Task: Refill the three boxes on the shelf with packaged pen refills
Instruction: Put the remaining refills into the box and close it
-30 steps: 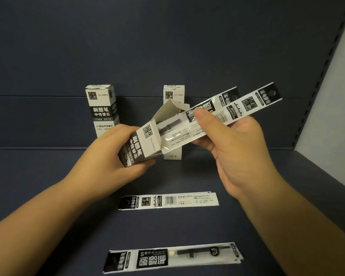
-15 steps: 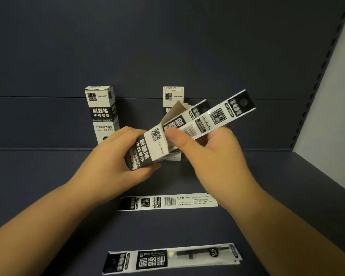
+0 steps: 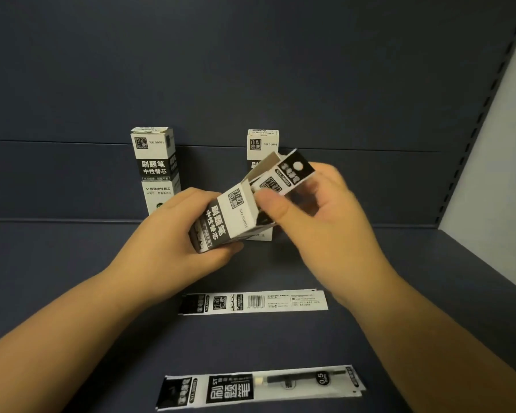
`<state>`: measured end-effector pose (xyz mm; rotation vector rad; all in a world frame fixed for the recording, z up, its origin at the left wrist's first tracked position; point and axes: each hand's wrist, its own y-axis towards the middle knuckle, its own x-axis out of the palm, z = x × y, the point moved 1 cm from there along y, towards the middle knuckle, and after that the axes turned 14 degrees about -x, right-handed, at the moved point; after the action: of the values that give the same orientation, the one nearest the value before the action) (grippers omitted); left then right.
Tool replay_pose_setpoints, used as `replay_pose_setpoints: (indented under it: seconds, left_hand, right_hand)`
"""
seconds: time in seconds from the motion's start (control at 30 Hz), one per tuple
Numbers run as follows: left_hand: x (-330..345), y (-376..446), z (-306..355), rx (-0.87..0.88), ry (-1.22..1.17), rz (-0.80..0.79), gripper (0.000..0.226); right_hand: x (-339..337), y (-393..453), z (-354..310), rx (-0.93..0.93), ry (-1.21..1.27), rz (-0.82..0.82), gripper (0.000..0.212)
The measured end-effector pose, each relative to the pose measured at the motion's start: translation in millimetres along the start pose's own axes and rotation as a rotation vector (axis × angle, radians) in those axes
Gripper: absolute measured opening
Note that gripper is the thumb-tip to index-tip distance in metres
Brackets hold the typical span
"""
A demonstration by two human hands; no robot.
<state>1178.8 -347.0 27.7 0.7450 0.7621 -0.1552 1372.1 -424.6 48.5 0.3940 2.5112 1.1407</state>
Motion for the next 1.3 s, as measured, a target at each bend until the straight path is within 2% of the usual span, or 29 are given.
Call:
replay_pose_setpoints:
  seconds: [0.1,0.2,0.27,0.43,0.7,0.8,0.9,1.07,1.17,1.23,1.3]
  left_hand:
    - [0.4,0.5,-0.4,-0.008,0.0,-0.002,0.044]
    - [2.5,0.5,0.2,0.003,0.01,-0.004,0.047]
    - [2.1,1.0,0.2,0.004,0.009,-0.002,0.047]
    - [2.1,1.5,-1.2,-0.017,0.018,-0.013,0.049]
    - [2.3,1.6,-3.4,-0.03,0.036,-0.001,0.056]
    - [4.3,-1.0,0.5,-0.009,0.071,-0.004,0.055]
    - [5.8,-3.2,4.4,0.015,0.113,-0.027,0.056]
    - [6.3,-1.4,2.9,0.002,0.101,-0.019,0.058]
    - [3.2,-1.8,0.3,-0.021,0.055,0.014,0.054]
    - [-0.7,-3.9,0.3,-0.038,0.022,0.035,0.052]
    - [-3.7,-5.7,-0.5,-0.058,0.003,0.045,0.053]
  right_hand:
    - [-8.3,4.8,2.7,-0.022,0.028,0.03,0.015]
    - [0.1,4.8,7.3,-0.049,-0.113,-0.082,0.02]
    - [3.4,4.3,9.4,-0.008,-0.07,-0.136,0.021]
    - [-9.0,7.0,12.4,-0.013,0.048,-0.032,0.006]
    - [-4.6,3.6,9.9,0.001,0.029,-0.104,0.008]
    - [-1.8,2.1,10.0,0.079,-0.018,-0.142,0.01]
    - [1.9,-0.9,11.9,0.21,0.098,-0.207,0.016]
    - [2.1,0.5,11.9,0.225,0.206,-0.161,0.021]
    - [-6.3,4.4,15.3,0.208,0.215,-0.137,0.015]
    - [-11.7,6.9,17.7,0.259,0.249,-0.104,0.008]
    - [-13.1,7.1,19.9,0.32,0.228,-0.102,0.015]
